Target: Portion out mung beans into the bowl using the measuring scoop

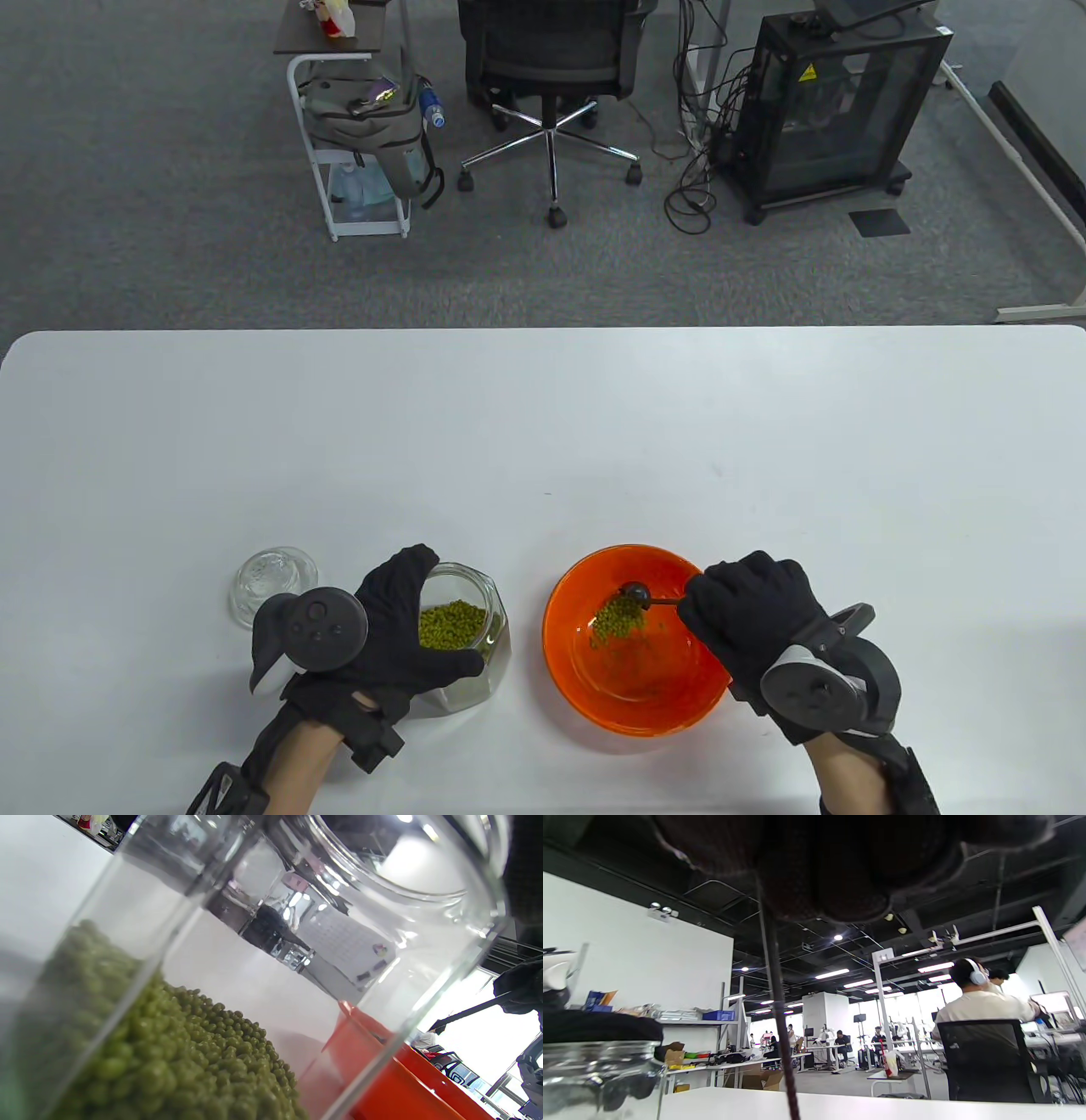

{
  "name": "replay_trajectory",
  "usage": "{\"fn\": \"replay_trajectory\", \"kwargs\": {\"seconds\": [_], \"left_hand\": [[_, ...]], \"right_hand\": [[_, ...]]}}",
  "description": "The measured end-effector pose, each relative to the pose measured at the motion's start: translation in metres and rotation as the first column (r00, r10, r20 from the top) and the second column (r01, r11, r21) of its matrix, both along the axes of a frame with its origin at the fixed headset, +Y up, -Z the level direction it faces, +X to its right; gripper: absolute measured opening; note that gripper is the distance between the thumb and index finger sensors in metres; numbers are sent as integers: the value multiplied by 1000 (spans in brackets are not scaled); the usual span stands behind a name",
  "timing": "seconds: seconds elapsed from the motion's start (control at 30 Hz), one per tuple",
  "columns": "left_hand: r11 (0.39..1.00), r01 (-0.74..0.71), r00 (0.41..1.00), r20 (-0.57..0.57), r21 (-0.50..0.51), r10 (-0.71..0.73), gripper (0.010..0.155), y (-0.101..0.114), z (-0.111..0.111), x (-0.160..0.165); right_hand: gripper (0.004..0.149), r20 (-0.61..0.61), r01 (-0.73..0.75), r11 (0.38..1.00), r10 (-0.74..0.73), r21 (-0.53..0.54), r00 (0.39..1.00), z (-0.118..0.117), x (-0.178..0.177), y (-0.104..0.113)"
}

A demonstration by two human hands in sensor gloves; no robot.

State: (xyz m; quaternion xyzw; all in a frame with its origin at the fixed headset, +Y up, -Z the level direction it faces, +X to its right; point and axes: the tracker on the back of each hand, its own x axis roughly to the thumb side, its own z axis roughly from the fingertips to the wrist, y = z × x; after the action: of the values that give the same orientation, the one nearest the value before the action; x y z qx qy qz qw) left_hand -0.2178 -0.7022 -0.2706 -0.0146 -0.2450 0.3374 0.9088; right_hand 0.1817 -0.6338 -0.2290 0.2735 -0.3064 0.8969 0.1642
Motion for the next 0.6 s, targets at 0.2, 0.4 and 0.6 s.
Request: {"fn": "replay_trajectory", "kwargs": {"seconds": [0.2,0.4,0.6], "left_hand": [[1000,-2,1000,0,0,2,127,0,0,0],[1000,-1,1000,2,0,1,127,0,0,0],[1000,-1,1000,3,0,1,127,0,0,0]], "right_hand": [[42,17,-43,995,41,87,999,11,0,9],[42,21,-26,991,24,128,999,16,5,14],[42,1,159,984,-159,86,987,12,20,17]]}}
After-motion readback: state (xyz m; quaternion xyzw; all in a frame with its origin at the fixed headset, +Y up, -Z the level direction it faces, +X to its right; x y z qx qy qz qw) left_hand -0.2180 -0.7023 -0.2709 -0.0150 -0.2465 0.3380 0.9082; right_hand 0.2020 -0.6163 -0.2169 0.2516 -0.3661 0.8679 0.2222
